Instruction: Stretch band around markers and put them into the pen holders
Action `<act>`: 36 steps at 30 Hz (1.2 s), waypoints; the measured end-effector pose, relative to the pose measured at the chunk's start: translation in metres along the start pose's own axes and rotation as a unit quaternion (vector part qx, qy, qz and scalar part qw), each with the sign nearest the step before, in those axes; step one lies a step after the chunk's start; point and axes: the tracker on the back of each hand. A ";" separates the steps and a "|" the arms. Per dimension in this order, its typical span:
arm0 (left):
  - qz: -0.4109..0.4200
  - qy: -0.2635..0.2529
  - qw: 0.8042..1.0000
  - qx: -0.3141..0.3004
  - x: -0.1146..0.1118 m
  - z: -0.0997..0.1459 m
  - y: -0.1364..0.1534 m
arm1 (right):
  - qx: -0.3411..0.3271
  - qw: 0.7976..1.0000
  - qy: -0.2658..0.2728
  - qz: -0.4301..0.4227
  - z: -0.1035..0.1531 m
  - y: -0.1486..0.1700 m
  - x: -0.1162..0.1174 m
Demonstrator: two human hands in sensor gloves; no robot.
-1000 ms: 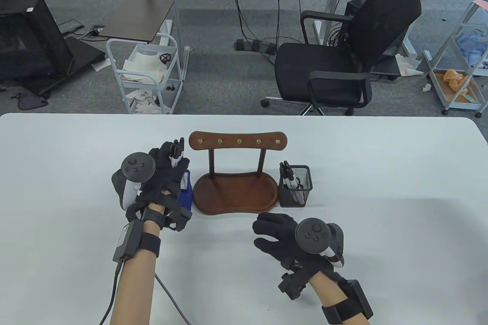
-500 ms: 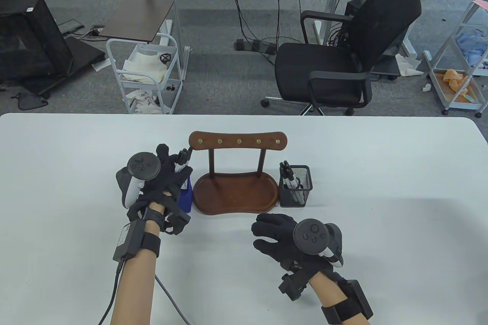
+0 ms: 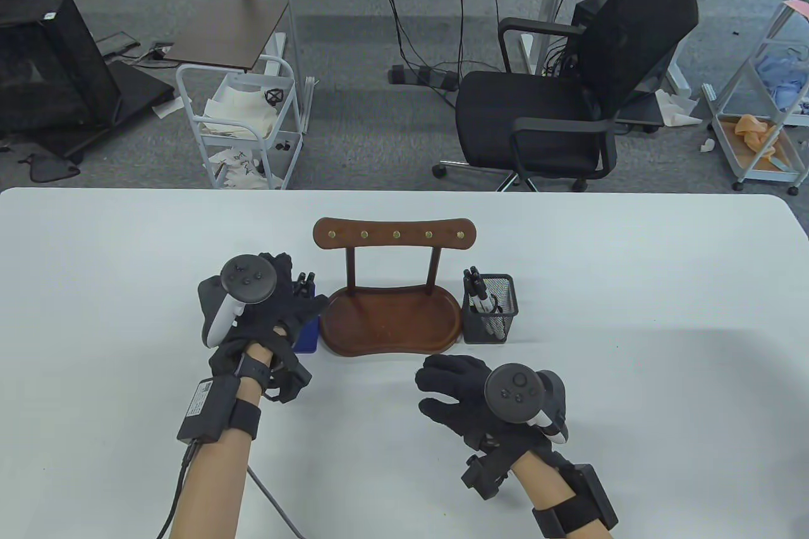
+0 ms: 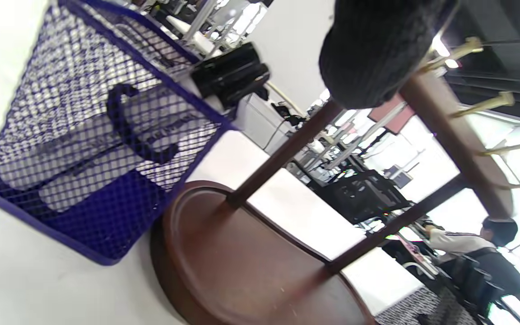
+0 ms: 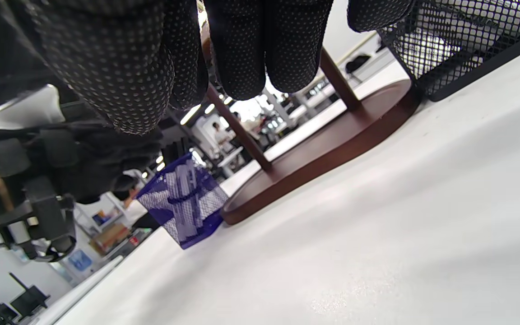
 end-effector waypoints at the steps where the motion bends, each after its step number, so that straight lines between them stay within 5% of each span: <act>1: -0.011 0.003 1.000 -0.017 -0.001 0.008 -0.005 | 0.001 1.000 0.001 -0.001 0.000 0.000 0.000; 8: -0.094 0.024 0.986 -0.136 -0.034 0.074 -0.036 | 0.014 1.000 -0.005 0.006 0.001 -0.001 0.005; 14: -0.132 0.065 0.976 -0.161 -0.074 0.103 -0.024 | 0.012 0.998 -0.040 0.044 0.001 -0.004 0.016; 22: -0.216 0.088 0.962 -0.141 -0.106 0.105 0.001 | 0.025 0.988 -0.120 0.094 0.000 -0.003 0.036; 36: -0.212 0.095 0.962 -0.143 -0.103 0.099 0.006 | 0.035 0.985 -0.133 0.107 0.000 0.000 0.040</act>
Point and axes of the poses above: the tracker on the back of each hand, its own y axis roughly to the little-finger side, its own z axis roughly from the fingertips to the wrist, x = y × z, and after that the axes turned 1 degree about -x, right-handed
